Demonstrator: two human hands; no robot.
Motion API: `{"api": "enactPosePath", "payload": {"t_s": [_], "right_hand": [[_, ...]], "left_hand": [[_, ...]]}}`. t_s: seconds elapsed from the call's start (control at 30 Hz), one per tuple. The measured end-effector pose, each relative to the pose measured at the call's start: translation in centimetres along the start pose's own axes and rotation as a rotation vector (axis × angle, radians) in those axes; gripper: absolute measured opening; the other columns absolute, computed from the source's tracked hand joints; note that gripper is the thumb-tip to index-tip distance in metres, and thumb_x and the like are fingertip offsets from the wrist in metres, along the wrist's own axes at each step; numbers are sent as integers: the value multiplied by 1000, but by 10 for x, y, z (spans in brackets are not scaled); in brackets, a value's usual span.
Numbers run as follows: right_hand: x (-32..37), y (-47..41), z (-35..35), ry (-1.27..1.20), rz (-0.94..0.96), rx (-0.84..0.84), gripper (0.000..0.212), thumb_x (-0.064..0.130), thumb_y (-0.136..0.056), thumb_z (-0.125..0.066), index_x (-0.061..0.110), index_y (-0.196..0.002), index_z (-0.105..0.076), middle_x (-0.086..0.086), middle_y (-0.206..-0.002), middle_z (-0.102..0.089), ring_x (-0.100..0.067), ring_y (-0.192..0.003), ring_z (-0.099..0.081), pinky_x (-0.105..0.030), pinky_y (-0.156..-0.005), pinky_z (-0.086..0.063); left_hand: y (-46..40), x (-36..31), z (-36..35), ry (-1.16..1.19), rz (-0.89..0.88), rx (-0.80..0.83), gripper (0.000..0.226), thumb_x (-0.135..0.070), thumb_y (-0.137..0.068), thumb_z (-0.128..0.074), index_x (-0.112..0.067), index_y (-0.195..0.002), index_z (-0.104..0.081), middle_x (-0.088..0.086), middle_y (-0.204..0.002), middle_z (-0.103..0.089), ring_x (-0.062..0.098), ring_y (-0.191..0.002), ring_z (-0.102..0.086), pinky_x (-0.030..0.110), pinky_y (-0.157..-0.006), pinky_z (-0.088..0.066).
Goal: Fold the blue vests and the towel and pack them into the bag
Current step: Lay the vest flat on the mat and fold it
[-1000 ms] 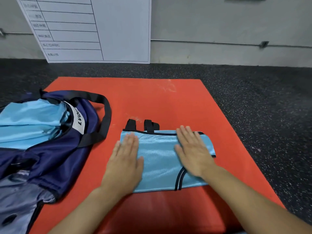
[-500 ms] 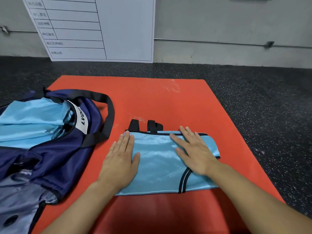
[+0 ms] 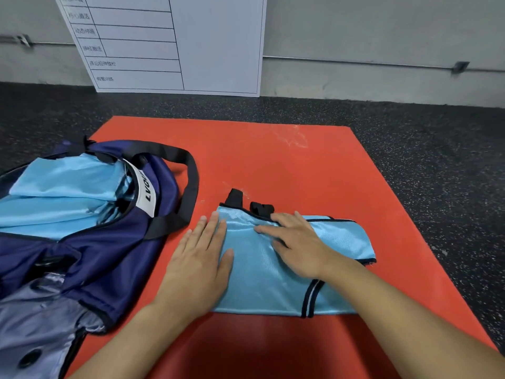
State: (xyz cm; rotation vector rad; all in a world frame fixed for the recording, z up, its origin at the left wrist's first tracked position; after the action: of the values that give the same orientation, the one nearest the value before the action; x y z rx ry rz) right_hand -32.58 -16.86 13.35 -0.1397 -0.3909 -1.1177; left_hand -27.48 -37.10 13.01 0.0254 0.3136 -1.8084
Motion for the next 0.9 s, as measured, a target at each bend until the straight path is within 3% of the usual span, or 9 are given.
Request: {"api": "enactPosePath", "payload": {"t_s": [0.07,0.13,0.27,0.43,0.63,0.77,0.9], "right_hand": [[-11,-4,1,79,-76,-34,52,37,-104,-30,35,-156,-36,0,-159,-31,-18,-149,-22,-41,-127,0],[-32,-5,9,159,-227,-93,73,54,-92,-14,30,-159,-29,-8,-161,-29,-25,-149,-25,-44,-125,-11],[-74,5,27,56,-431,-98,58,46,-104,-38,41,-160,-21,-9,-171,-3,-27,-158,-4,-43,-127,-5],[-93,40,31,63,-403,-32,54,49,-107,-36,50,-158,-19,-5,-172,-2,-22,-158,-1,-43,-128,-6],[-106,77,38,98,-341,3,53,41,-106,-43,39,-158,-31,3,-168,-23,-18,-154,-22,-32,-125,-19],[-107,97,49,63,-316,18,48,31,-107,-46,29,-154,-43,7,-163,-33,-14,-150,-29,-21,-120,-16],[-95,119,55,63,-263,53,44,26,-108,-44,24,-152,-46,7,-160,-38,-12,-148,-32,-17,-117,-16]], "left_hand": [[-1,0,1,15,-8,-6,66,-46,-100,-27,-11,-153,-42,7,-164,-30,26,-152,-27,45,-122,-29],[-1,-3,2,25,-9,-1,67,-48,-100,-25,-13,-155,-38,5,-165,-28,23,-154,-23,43,-123,-26],[1,-8,1,69,-30,31,71,-54,-99,-16,-20,-161,-24,-5,-169,-12,13,-156,-6,37,-127,-12],[2,-26,-8,76,-159,84,69,-54,-101,-14,-22,-162,-19,-8,-169,-9,5,-155,3,35,-125,-3],[9,-55,-22,73,-304,131,66,-53,-103,-15,-25,-163,-13,-11,-169,-4,1,-154,9,32,-124,0],[16,-72,-23,84,-351,121,65,-53,-104,-23,-23,-162,-17,-9,-169,-11,4,-155,2,32,-123,-3],[26,-91,-19,91,-463,181,69,-60,-104,-23,-28,-162,-5,-13,-169,2,0,-152,14,33,-125,2]]}}
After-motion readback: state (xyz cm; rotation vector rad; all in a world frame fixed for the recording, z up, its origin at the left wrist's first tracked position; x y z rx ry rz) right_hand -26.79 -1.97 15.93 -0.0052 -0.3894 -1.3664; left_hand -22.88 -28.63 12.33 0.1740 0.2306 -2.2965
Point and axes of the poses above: each hand's wrist, its own y-axis away from the middle knuckle, its own z-axis out of the back of the hand, x = y × z, the point moved 6 cm from there along -y, towards the middle knuckle
